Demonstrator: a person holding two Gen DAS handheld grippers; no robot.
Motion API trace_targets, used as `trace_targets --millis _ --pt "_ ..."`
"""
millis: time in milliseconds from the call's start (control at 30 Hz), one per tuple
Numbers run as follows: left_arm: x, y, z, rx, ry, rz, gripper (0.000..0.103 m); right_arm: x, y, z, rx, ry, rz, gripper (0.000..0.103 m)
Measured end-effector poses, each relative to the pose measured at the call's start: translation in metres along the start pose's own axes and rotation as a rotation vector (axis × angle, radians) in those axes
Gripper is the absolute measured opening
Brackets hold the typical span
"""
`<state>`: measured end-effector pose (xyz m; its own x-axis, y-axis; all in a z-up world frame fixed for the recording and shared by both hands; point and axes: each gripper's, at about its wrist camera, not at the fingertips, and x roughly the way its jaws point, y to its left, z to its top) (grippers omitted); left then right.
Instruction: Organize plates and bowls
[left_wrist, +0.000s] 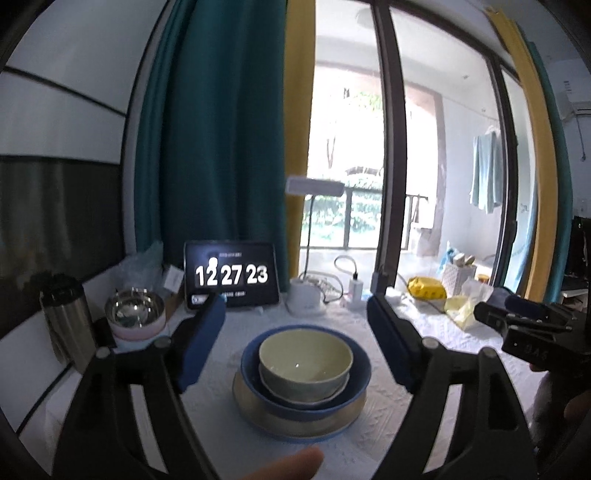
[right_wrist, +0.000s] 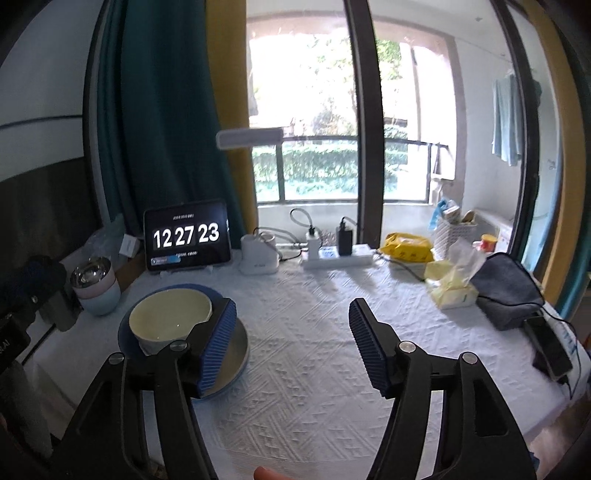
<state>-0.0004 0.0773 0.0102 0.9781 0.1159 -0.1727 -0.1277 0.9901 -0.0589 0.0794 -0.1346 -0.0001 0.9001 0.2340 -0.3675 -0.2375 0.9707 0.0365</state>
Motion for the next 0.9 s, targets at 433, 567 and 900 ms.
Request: trace_targets --millis 433,567,900 --pt "-0.031 -0.004 0.02 0.001 -0.109 -0.038 0.088 -0.056 -0.015 0.016 -0.03 -0.146 -0.112 0.07" --pt "-0.04 -0.006 0.026 0.01 -0.148 -0.034 0.09 -0.073 -0.02 0.018 -0.027 -0.188 -0.129 0.07" --pt "-0.044 -0.005 0.031 0.01 -0.136 -0.03 0.09 -0.091 -0.034 0.017 0.006 -0.221 -0.138 0.07"
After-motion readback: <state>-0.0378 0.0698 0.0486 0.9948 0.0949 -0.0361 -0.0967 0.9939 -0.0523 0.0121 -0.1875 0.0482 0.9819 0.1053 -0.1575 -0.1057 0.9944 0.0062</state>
